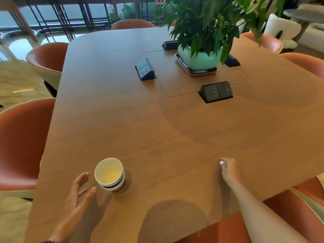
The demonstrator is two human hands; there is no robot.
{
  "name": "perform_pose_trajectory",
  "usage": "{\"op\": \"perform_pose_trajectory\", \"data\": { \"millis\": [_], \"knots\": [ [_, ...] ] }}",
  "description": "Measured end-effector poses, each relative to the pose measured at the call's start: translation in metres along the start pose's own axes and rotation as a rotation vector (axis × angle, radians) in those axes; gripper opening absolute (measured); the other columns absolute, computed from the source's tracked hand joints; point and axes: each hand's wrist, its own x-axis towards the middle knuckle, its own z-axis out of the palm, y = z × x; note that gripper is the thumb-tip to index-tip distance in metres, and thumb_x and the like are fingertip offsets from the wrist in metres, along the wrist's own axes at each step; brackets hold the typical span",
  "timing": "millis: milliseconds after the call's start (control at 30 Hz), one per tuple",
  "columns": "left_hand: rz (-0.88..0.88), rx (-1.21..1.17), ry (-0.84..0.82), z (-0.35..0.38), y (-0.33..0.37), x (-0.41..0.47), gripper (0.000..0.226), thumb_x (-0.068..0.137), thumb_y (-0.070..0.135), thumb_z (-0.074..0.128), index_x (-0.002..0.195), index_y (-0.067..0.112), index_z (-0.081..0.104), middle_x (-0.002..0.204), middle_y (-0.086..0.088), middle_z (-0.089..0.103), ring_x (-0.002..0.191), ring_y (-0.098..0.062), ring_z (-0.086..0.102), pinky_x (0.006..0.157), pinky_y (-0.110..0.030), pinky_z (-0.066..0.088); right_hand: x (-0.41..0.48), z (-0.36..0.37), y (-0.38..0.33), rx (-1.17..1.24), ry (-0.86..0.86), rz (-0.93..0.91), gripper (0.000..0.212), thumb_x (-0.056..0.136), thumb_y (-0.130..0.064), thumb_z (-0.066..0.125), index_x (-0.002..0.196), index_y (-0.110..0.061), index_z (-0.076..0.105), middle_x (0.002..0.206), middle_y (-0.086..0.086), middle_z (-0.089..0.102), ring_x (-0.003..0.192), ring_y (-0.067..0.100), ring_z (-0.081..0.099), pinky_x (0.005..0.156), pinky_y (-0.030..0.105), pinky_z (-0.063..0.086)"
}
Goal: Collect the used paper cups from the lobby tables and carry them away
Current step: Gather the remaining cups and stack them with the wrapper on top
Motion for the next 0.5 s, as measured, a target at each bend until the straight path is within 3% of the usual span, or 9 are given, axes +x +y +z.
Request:
{"op": "perform_pose_trajectory", "data": {
  "millis": [133,267,333,433,500],
  "knots": [
    [-0.003,0.005,0.003,0.001,0.013,-0.006,0.092,0.061,0.067,0.058,0.137,0.018,0.038,0.141,-0.001,0.045,0.127,-0.023,0.045,0.104,-0.038,0.036,-0.026,0.003,-0.048,0.251,-0.004,-0.125,0.023,0.092,-0.003,0.053,0.112,0.000,0.064,0.108,0.020,0.062,0.098,0.035,0.058,0.081,0.034,0.040],
    [-0.042,-0.003,0.036,-0.003,0.019,-0.015,0.068,0.084,0.046,0.060,0.139,0.017,0.034,0.141,0.000,0.042,0.127,-0.023,0.043,0.105,-0.039,0.036,-0.078,0.007,-0.127,0.530,-0.091,-0.250,0.019,0.091,-0.013,0.056,0.108,-0.018,0.063,0.095,-0.005,0.068,0.082,0.004,0.062,0.073,0.021,0.045],
    [-0.061,0.023,0.021,-0.003,0.020,-0.015,0.065,0.084,0.027,0.062,0.141,0.018,0.032,0.143,-0.001,0.041,0.127,-0.022,0.043,0.105,-0.037,0.036,-0.107,0.009,-0.160,0.670,-0.145,-0.289,0.017,0.091,-0.019,0.059,0.101,-0.032,0.059,0.090,-0.014,0.067,0.082,-0.006,0.061,0.068,0.010,0.044],
    [-0.070,0.044,0.017,-0.009,0.023,-0.020,0.069,0.082,0.026,0.065,0.141,0.018,0.030,0.145,0.000,0.038,0.126,-0.016,0.041,0.106,-0.035,0.035,-0.149,0.018,-0.203,0.807,-0.258,-0.369,0.007,0.089,-0.041,0.059,0.093,-0.037,0.055,0.088,-0.015,0.068,0.084,-0.002,0.063,0.065,0.015,0.049],
    [-0.062,0.042,0.020,-0.013,0.026,-0.023,0.073,0.079,0.031,0.066,0.141,0.021,0.029,0.145,0.003,0.037,0.129,-0.013,0.039,0.109,-0.037,0.035,-0.167,0.025,-0.222,0.819,-0.318,-0.425,0.020,0.087,-0.054,0.056,0.095,-0.036,0.056,0.093,-0.019,0.067,0.089,0.001,0.064,0.070,0.022,0.052]
  ]
}}
